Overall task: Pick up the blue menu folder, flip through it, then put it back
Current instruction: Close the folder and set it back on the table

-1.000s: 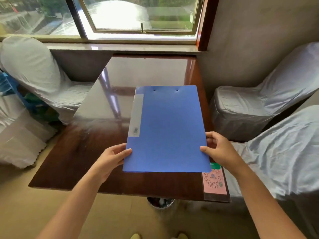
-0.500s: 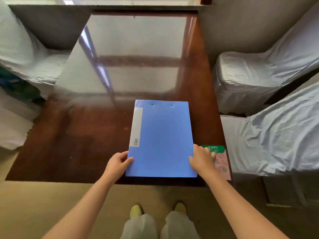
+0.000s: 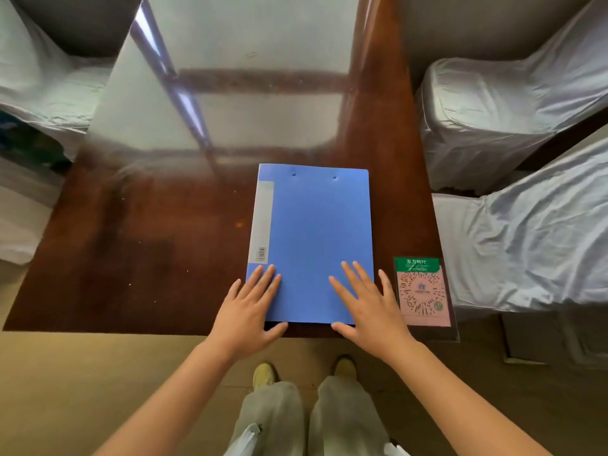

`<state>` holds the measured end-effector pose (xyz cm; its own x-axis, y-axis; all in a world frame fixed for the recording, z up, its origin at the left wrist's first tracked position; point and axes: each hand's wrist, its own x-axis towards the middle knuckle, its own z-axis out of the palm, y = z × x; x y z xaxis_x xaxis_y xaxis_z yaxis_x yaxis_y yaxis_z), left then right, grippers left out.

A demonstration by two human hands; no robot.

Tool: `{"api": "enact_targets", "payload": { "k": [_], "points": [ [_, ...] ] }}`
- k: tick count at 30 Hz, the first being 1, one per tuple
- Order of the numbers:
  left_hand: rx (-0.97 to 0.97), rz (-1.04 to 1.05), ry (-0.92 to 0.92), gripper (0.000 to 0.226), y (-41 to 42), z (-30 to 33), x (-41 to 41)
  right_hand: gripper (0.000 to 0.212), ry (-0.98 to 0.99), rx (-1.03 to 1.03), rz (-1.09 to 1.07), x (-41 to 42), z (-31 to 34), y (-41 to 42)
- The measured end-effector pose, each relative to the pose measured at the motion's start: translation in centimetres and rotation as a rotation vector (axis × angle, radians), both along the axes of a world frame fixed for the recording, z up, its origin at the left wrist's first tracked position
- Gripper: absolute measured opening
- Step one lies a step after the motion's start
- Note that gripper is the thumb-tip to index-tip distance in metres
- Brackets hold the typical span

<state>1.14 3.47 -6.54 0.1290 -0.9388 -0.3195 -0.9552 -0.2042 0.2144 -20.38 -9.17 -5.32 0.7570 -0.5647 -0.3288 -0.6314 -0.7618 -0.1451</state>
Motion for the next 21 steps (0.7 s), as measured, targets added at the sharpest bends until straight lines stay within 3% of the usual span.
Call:
{"api": "enact_targets", "payload": {
  "k": [6, 11, 21],
  "points": [
    [0.023, -0.082, -0.07, 0.108, -0.3, 0.3, -0.1, 0.085, -0.009, 0.043, -0.037, -0.3, -1.4, 0.0],
    [-0.136, -0.142, -0.07, 0.091, 1.0, 0.4, 0.2, 0.096, -0.01, 0.029, 0.029, -1.1, -1.6, 0.0],
    [-0.221, -0.215, -0.076, 0.072, 1.2, 0.2, -0.1, 0.078, -0.051, 0.107, 0.012, -3.2, -1.3, 0.2]
  ]
}}
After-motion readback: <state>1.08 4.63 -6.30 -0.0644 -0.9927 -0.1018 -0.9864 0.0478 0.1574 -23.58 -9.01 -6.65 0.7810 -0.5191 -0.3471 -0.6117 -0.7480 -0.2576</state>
